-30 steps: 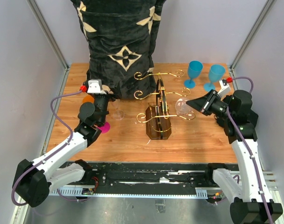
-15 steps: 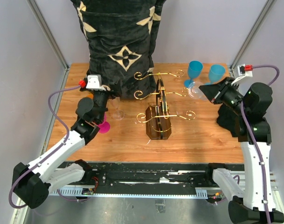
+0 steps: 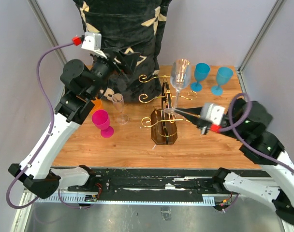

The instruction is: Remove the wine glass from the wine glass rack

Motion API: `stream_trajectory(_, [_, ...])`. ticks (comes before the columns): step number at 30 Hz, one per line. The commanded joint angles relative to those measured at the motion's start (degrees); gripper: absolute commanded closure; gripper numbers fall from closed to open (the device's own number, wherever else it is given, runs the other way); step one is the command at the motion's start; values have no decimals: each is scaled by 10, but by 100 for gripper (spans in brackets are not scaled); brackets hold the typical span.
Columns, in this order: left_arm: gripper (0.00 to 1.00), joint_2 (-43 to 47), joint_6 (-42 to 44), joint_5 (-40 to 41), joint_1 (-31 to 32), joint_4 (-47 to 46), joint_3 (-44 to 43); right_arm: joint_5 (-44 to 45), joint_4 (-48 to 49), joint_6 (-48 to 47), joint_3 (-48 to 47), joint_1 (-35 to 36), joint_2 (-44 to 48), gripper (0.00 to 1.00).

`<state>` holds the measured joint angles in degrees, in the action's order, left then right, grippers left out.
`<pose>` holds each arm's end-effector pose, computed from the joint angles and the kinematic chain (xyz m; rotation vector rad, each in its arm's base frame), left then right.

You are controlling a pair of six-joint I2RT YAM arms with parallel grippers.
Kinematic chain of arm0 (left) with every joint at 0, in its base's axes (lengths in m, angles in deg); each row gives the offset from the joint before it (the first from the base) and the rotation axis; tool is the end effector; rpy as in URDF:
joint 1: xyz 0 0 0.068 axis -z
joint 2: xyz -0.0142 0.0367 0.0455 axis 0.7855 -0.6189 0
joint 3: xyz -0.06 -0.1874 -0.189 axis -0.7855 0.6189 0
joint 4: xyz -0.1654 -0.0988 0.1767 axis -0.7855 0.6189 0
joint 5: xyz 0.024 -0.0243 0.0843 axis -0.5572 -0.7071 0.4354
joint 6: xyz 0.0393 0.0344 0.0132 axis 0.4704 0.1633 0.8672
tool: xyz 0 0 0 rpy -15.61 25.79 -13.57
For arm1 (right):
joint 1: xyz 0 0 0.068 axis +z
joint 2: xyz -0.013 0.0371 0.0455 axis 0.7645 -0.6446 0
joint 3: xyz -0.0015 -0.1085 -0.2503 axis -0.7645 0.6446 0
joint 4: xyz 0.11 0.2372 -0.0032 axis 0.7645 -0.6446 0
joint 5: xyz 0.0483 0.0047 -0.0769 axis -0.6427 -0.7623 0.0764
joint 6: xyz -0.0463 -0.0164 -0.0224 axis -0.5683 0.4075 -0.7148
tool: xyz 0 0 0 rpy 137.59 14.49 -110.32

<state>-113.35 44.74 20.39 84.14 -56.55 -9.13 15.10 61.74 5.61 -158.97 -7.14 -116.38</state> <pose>0.2042 -0.1261 0.5199 0.1427 1.3017 -0.6307 0.0798 0.0972 0.4864 -1.1016 0.9459 0.6562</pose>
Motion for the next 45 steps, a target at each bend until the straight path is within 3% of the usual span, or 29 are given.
stream_trajectory(1, [0,-33,-38,-108,3,123,-66,234,-18,-293,-1,170,-60,99])
stream_trajectory(6, [0,-57,-70,-148,3,178,-116,341,33,-388,22,248,-108,99])
stream_trajectory(17, [0,-122,-60,-141,3,310,-207,360,56,-425,7,270,-159,99])
stream_trajectory(33, [1,-161,-55,-172,3,354,-243,362,84,-468,16,294,-184,99])
stream_trajectory(42, [10,-184,-44,-177,8,406,-276,384,97,-484,19,295,-189,99])
stream_trajectory(45, [23,-182,-47,-181,9,406,-275,395,105,-489,23,295,-189,99])
